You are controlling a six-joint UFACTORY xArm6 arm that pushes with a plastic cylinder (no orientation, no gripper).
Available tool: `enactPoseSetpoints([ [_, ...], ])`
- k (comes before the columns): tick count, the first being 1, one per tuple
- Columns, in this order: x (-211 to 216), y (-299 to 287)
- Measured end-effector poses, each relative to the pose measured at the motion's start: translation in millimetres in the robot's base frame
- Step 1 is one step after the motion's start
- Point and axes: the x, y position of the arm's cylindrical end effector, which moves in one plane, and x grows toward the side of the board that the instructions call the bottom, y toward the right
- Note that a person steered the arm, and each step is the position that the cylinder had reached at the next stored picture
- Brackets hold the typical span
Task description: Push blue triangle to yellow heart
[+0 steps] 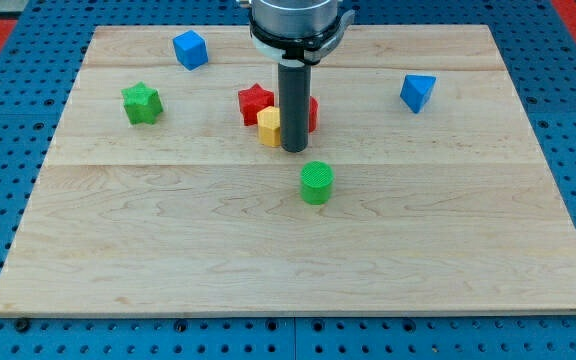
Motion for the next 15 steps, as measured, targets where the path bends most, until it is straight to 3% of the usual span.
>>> enactPoseSetpoints([
  [5,2.3,17.8],
  [7,3.2,135.3],
  [8,-21.4,190.8],
  [9,-64.4,204.2],
  [11,-137.3,91.0],
  [15,-100.9,110.7],
])
